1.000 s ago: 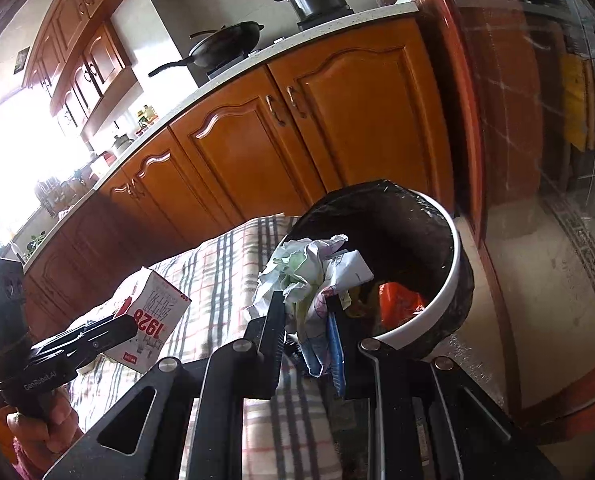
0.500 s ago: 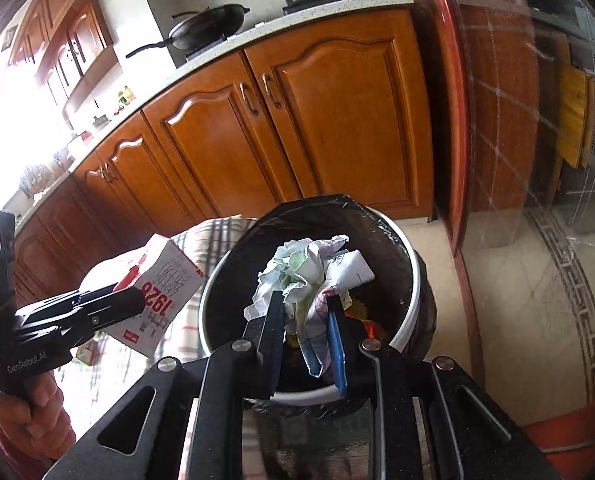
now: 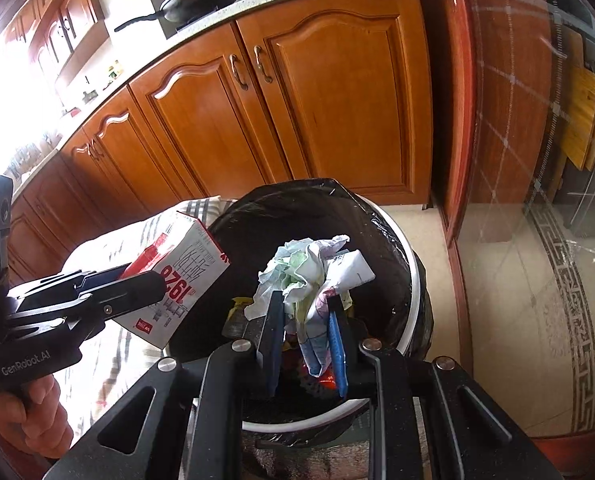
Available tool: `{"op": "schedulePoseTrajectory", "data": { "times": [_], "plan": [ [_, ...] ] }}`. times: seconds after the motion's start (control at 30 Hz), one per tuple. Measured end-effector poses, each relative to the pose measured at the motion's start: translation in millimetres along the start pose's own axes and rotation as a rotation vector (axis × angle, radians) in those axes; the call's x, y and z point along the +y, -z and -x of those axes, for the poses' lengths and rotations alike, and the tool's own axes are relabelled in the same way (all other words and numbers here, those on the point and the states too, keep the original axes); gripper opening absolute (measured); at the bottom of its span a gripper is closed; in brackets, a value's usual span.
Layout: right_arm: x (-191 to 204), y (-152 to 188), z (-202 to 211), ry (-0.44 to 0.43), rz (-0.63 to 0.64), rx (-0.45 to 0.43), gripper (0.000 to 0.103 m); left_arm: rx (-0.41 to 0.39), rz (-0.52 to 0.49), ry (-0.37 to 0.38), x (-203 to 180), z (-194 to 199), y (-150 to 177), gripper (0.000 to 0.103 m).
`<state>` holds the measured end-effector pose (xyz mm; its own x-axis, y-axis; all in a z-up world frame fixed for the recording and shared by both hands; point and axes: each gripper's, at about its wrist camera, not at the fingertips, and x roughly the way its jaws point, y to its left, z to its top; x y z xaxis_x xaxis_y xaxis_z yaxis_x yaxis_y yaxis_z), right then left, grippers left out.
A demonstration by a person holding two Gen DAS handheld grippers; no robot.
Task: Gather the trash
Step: 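Carry the tissue and red carton over the bin and open both tools, then move both open tools back over the table trash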
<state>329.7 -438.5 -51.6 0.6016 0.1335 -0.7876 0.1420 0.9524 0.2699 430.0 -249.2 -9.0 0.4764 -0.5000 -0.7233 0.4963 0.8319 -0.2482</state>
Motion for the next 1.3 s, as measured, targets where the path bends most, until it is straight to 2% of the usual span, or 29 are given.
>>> {"op": "schedulePoseTrajectory", "data": {
  "times": [0.13, 0.2, 0.27, 0.33, 0.47, 0.57, 0.73, 0.8, 0.87, 0.97, 1.07, 1.3],
  "plan": [
    [-1.3, -0.9, -3.0, 0.008, 0.005, 0.01, 0.021, 0.017, 0.008, 0.0, -0.3, -6.3, -1.1, 0.029],
    [-1.1, -1.2, -4.6, 0.011, 0.006, 0.017, 0.025, 0.032, 0.013, 0.003, -1.0, -10.4, -1.6, 0.03],
    [-1.8, -1.4, -4.9, 0.015, 0.001, 0.02, 0.032, 0.04, 0.015, 0.008, -1.5, -12.9, -2.0, 0.033],
    [-2.2, -1.8, -3.5, 0.015, -0.005, 0.019, 0.035, 0.034, 0.016, 0.005, -2.9, -10.7, -1.5, 0.037],
    [-2.8, -1.2, 4.3, 0.01, -0.018, 0.001, 0.052, 0.012, 0.018, 0.014, -0.8, 3.4, 3.4, 0.038],
    [-1.6, 1.0, 12.1, 0.006, -0.031, -0.018, 0.056, -0.02, 0.025, 0.011, 5.3, 21.3, 11.3, 0.038],
    [4.5, 13.2, 28.4, -0.041, -0.082, -0.069, 0.056, -0.078, 0.087, 0.005, 25.9, 58.2, 41.3, 0.039],
    [9.0, 19.5, 34.1, -0.061, -0.102, -0.093, 0.059, -0.102, 0.115, 0.002, 36.1, 75.1, 57.3, 0.04],
    [15.5, 26.7, 39.5, -0.091, -0.127, -0.118, 0.069, -0.121, 0.142, -0.01, 43.6, 90.8, 75.6, 0.041],
    [31.1, 39.4, 46.1, -0.136, -0.149, -0.146, 0.074, -0.145, 0.182, -0.03, 54.4, 113.2, 101.9, 0.042],
    [50.1, 50.7, 47.0, -0.183, -0.157, -0.147, 0.077, -0.164, 0.225, -0.052, 66.7, 135.7, 126.9, 0.043],
    [105.4, 73.2, 38.0, -0.28, -0.114, -0.101, 0.077, -0.197, 0.314, -0.106, 94.8, 187.9, 175.6, 0.043]
  ]
}}
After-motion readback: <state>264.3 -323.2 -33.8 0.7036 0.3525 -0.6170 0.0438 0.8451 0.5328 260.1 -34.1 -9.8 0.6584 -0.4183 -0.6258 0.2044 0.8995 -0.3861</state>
